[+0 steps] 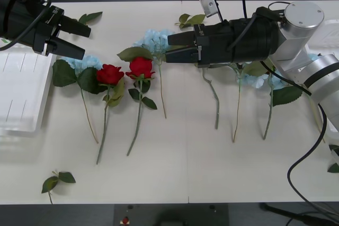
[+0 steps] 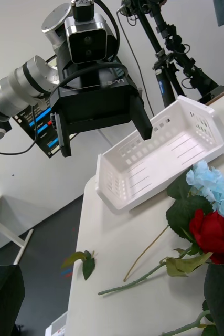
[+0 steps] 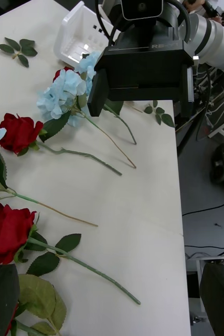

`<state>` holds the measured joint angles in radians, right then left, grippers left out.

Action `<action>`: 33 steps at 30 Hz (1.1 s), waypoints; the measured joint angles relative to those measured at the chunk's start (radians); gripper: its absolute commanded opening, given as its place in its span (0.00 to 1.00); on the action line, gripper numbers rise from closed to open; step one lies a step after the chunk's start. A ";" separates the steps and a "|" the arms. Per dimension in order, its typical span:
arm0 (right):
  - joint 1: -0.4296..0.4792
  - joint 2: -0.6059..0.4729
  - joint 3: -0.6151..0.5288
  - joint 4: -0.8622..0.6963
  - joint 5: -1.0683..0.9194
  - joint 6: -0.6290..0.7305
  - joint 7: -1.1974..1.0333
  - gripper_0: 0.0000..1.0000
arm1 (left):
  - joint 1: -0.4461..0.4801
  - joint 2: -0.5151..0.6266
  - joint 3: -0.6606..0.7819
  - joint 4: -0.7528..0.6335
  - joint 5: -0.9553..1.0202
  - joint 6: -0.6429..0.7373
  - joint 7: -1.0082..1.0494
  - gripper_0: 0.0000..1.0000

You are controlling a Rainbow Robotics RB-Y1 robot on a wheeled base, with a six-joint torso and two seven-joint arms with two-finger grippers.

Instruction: Put the red flowers into the right box and the blue flowers into the left box

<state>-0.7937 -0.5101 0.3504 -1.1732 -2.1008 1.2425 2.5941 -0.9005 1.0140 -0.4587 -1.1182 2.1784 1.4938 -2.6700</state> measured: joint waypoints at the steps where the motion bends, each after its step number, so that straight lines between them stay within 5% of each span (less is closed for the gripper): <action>1: 0.007 0.001 0.003 0.004 0.001 0.000 0.000 1.00 | 0.000 0.000 0.000 0.000 0.000 0.000 0.000 1.00; 13: 0.002 0.003 -0.032 0.035 0.046 0.039 -0.036 1.00 | 0.000 0.032 -0.025 -0.074 -0.011 -0.067 0.000 1.00; 27: -0.197 -0.002 -0.301 0.003 0.498 0.487 -0.991 1.00 | 0.000 0.035 -0.015 -0.059 -0.277 -0.100 0.011 1.00; 33: -0.214 -0.039 -0.356 -0.053 0.713 0.671 -1.226 1.00 | 0.000 0.035 0.015 0.008 -0.397 -0.099 0.232 1.00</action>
<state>-1.0072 -0.5493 -0.0061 -1.2265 -1.3877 1.9136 1.3680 -0.9004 1.0488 -0.4435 -1.1103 1.7812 1.3944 -2.4380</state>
